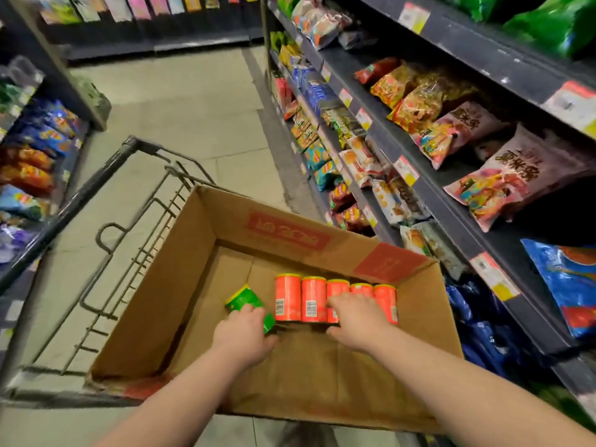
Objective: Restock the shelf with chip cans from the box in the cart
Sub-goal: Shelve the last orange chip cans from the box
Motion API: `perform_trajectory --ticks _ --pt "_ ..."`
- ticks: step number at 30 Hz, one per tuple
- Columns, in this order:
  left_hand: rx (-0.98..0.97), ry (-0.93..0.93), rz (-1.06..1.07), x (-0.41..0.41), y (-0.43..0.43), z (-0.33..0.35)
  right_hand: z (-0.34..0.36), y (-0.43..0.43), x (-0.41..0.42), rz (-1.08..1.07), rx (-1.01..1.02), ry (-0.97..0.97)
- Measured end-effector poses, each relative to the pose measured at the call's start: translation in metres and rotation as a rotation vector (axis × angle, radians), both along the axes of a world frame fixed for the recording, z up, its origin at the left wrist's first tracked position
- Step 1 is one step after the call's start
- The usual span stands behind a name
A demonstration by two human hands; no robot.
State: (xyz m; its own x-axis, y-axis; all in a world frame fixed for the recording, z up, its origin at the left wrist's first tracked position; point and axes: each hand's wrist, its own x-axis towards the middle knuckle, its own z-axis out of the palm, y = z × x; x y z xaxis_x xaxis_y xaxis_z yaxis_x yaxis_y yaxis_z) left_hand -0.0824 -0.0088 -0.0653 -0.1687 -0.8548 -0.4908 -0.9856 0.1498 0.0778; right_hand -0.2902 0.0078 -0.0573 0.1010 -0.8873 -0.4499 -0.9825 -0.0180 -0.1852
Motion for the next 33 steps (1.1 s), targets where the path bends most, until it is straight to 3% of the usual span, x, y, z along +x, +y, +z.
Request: perform_trajectory --ticks 7,14,21,27,33 --pt "0.211 -0.009 0.258 0.036 -0.049 -0.05 -0.05 -0.054 0.033 -0.034 0.121 -0.014" --pt "0.377 0.196 0.695 0.041 -0.073 -0.094 -0.093 -0.089 0.05 -0.093 0.217 -0.021" --pt "0.264 0.446 1.021 0.035 -0.073 -0.129 -0.127 -0.109 0.06 -0.25 0.303 -0.124" --pt "0.173 0.503 1.066 0.027 -0.079 -0.137 -0.142 -0.116 0.071 -0.488 0.27 -0.218" --pt "0.163 0.484 1.028 0.029 -0.088 -0.135 -0.149 -0.119 0.087 -0.578 0.241 -0.158"
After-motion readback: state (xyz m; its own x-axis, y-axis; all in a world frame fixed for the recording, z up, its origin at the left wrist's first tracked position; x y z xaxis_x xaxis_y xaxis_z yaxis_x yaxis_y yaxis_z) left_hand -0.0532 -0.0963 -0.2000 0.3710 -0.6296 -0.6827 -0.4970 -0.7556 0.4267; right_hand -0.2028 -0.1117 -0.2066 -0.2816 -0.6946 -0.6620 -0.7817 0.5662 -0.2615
